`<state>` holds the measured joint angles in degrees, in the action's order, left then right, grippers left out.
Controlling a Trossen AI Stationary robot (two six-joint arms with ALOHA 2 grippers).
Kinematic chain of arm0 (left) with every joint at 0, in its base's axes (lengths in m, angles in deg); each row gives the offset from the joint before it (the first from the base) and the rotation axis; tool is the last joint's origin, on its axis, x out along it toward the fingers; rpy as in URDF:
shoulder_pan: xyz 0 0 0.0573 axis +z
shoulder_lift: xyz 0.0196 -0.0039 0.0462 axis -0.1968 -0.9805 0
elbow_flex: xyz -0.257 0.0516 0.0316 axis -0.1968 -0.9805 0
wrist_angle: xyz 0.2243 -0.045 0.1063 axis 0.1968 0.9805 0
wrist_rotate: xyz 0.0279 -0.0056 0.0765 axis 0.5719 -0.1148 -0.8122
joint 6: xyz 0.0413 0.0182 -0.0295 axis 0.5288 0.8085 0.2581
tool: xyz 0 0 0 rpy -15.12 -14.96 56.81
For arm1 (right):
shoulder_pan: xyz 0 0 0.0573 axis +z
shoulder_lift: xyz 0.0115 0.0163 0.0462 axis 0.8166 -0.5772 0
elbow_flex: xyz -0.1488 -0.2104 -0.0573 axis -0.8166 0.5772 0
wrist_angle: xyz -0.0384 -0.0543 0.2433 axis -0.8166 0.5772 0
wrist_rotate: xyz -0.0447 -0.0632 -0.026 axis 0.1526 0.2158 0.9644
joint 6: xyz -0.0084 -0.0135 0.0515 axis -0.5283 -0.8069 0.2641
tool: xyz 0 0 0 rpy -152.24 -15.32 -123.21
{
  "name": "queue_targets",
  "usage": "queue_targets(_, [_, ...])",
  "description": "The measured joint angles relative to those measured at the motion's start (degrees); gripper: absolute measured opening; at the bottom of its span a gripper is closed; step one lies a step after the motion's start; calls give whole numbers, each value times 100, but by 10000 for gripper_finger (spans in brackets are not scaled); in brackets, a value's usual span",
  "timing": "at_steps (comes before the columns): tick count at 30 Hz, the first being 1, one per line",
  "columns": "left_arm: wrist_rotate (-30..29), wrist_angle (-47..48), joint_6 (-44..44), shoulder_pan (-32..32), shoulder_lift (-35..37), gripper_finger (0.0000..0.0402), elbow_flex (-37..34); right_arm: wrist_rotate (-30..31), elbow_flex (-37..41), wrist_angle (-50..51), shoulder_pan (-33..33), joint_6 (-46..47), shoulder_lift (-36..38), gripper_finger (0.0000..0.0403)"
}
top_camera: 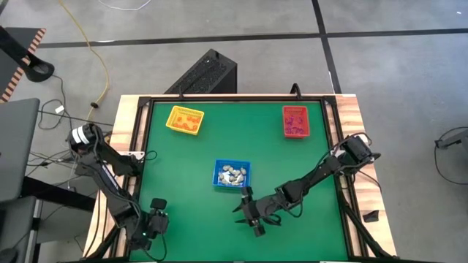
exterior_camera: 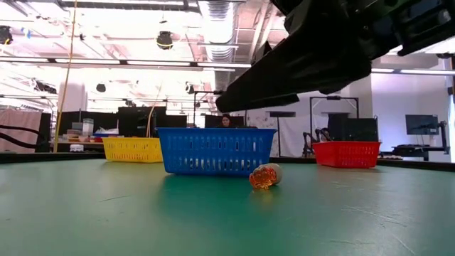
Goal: Sort Halloween decoration
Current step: Put the purple witch hat toy into the red bin
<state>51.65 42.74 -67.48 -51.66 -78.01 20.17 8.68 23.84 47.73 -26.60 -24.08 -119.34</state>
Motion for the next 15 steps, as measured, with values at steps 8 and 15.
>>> queue_targets(8, [-36, 31, 316, 0, -28, 77, 1, -2, 5, 986, 104, 1011, 331, 204])
queue_targets(15, [271, 42, 561, 223, 221, 5, -4, 230, 2, 3108, 532, 2841, 1400, 204])
